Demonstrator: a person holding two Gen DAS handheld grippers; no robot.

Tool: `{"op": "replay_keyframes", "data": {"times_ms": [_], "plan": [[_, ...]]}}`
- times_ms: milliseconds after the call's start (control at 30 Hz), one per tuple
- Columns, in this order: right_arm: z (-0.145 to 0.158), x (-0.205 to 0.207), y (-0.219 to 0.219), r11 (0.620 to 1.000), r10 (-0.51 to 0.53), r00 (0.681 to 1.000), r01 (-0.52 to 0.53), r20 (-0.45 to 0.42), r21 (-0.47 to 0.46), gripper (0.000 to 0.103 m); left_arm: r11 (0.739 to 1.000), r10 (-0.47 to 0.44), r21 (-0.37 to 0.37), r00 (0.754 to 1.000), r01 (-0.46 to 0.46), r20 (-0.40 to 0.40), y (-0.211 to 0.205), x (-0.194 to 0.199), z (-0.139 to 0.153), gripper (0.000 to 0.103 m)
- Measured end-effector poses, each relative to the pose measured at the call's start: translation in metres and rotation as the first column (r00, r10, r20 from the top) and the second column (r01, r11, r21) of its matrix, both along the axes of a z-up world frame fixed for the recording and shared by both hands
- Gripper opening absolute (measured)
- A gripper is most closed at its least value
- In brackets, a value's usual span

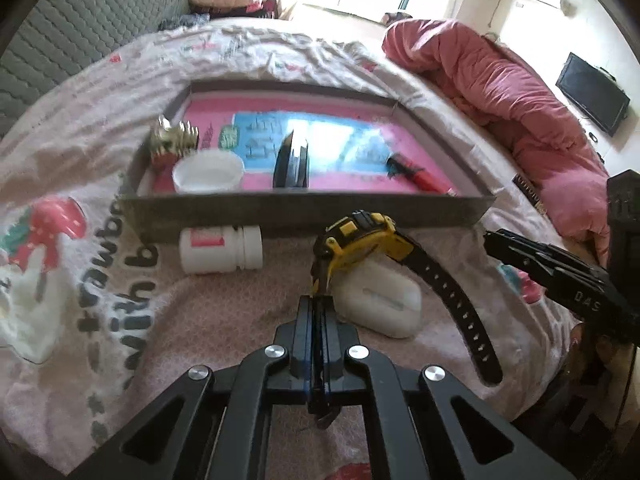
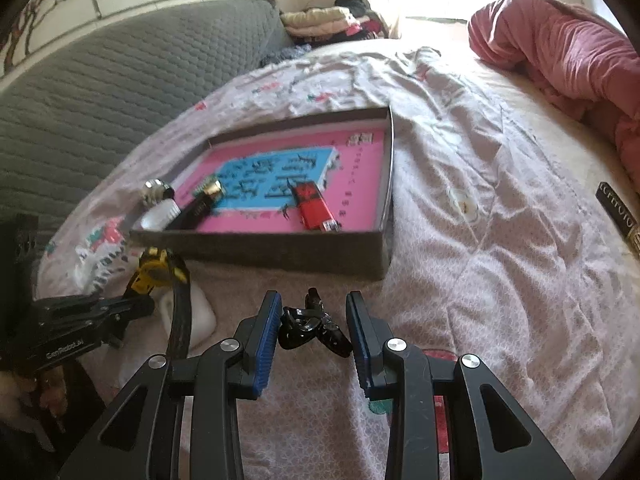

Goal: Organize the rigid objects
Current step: 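Lift and carry the yellow watch and black clip toward the tray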

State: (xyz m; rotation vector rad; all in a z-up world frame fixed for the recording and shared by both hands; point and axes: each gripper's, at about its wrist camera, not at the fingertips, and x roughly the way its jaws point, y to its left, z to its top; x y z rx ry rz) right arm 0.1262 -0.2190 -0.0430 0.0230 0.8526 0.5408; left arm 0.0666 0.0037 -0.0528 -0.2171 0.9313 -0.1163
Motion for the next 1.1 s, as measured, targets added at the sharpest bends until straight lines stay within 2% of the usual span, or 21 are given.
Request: {"op": "replay_keyframes", "data": {"times_ms": [100, 367, 833, 1100], "plan": [[0.004, -0.001, -0.001, 1.000, 0.000, 1.000, -0.001, 0.012, 0.018, 0.034, 1.000, 0.001, -0.010, 0.999, -0.001, 0.041, 0.000, -0.005, 0.013, 0.003], [0.022, -0.008, 0.004, 0.997, 0.032, 0.996, -0.038, 0.083, 0.067, 0.034, 0.999, 0.026, 0.022, 0.993, -0.029, 0.113, 0.002, -0.014, 0.028, 0.003], [0.036, -0.002, 0.031, 0.988, 0.083, 0.988, -0.099, 0.132, 0.120, 0.034, 0.996, 0.070, 0.052, 0.986, -0.079, 0.154, 0.006, -0.007, 0.045, 0.003], [0.044, 0.005, 0.030, 0.986, 0.048, 0.987, -0.072, 0.156, 0.153, 0.034, 0.994, 0.090, 0.039, 0.982, -0.098, 0.168, 0.009, 0.006, 0.048, 0.003]]}}
